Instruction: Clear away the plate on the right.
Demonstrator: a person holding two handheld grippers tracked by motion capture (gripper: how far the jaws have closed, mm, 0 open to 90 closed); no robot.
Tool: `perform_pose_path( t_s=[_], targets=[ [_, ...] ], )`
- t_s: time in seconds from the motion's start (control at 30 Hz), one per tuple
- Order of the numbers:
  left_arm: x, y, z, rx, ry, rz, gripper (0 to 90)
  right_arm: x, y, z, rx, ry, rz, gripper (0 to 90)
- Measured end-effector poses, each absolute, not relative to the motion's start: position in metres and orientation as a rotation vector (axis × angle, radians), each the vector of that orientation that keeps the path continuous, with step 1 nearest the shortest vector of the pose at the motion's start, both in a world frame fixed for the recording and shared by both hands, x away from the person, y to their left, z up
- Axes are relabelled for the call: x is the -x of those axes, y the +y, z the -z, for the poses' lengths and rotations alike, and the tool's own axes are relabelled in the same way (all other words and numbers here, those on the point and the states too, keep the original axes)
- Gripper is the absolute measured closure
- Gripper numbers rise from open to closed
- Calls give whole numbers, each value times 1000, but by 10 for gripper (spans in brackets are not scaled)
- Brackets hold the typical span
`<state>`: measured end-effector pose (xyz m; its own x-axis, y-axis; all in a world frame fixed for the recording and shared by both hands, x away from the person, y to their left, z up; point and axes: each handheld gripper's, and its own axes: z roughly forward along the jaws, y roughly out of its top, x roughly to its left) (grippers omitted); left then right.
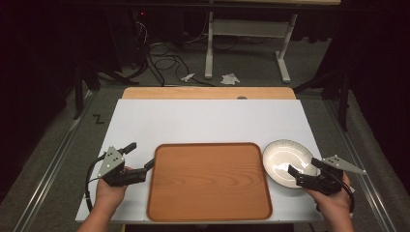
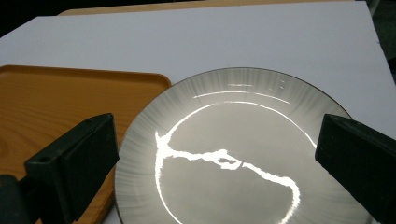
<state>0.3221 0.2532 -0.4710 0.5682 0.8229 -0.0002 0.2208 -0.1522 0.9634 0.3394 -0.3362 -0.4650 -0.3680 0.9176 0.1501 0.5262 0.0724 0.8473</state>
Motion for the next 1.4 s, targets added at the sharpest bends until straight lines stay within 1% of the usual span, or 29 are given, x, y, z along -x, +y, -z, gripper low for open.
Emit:
perform_pose_path(
  t_s=[0.27, 0.3, 0.4, 0.53, 0.67, 0.8, 0.87, 0.97, 1.03, 1.07, 1.1, 1.13, 1.17, 1.2, 1.23, 1.27, 1.3, 1.33, 1.37, 1.4],
  targets=[
    [-323, 251, 471, -1703, 894, -666, 115, -340, -349, 470, -1523, 1901, -1185, 0],
    [-323, 251, 471, -1703, 894, -666, 103, -340, -349, 470, -1523, 1901, -1185, 0],
    [-324, 248, 470, -1714, 909, -694, 3, -341, -356, 472, -1570, 1894, -1166, 2],
    [-324, 247, 469, -1719, 902, -689, 5, -341, -361, 474, -1604, 1884, -1165, 11],
    [-325, 248, 467, -1716, 912, -685, 4, -342, -371, 479, -1700, 1871, -1170, 75],
    [-324, 248, 466, -1706, 911, -689, 4, -343, -374, 481, -1742, 1854, -1169, 100],
    [-324, 248, 466, -1707, 907, -688, 4, -343, -379, 484, -1781, 1834, -1170, 138],
    [-324, 247, 466, -1709, 901, -687, 4, -343, -382, 486, -1823, 1823, -1188, 162],
    [-324, 247, 466, -1713, 905, -691, 4, -344, -384, 488, -1884, 1825, -1209, 208],
    [-324, 247, 467, -1724, 903, -677, 4, -344, -387, 489, -1915, 1823, -1216, 249],
    [-324, 247, 467, -1724, 903, -677, 7, -344, -387, 489, -1915, 1823, -1216, 249],
    [-323, 246, 467, -1732, 905, -707, 33, -345, -389, 491, -1945, 1818, -1230, 285],
    [-323, 246, 468, -1734, 903, -710, 82, -345, -390, 491, -1952, 1819, -1230, 296],
    [-323, 246, 468, -1735, 902, -705, 166, -345, -390, 492, -1964, 1817, -1230, 313],
    [-323, 246, 468, -1735, 902, -705, 200, -345, -391, 492, -1972, 1825, -1238, 320],
    [-323, 246, 469, -1739, 906, -706, 138, -345, -390, 493, -1987, 1823, -1241, 328],
    [-323, 246, 469, -1739, 906, -706, 99, -345, -390, 493, -1987, 1823, -1241, 328],
    [-323, 246, 469, -1740, 903, -712, 98, -346, -390, 495, -1994, 1834, -1235, 360],
    [-322, 245, 471, -1744, 892, -734, 129, -346, -390, 495, -2002, 1838, -1238, 394],
    [-321, 245, 471, -1754, 884, -745, 179, -346, -390, 496, -2019, 1845, -1238, 416]
  ],
)
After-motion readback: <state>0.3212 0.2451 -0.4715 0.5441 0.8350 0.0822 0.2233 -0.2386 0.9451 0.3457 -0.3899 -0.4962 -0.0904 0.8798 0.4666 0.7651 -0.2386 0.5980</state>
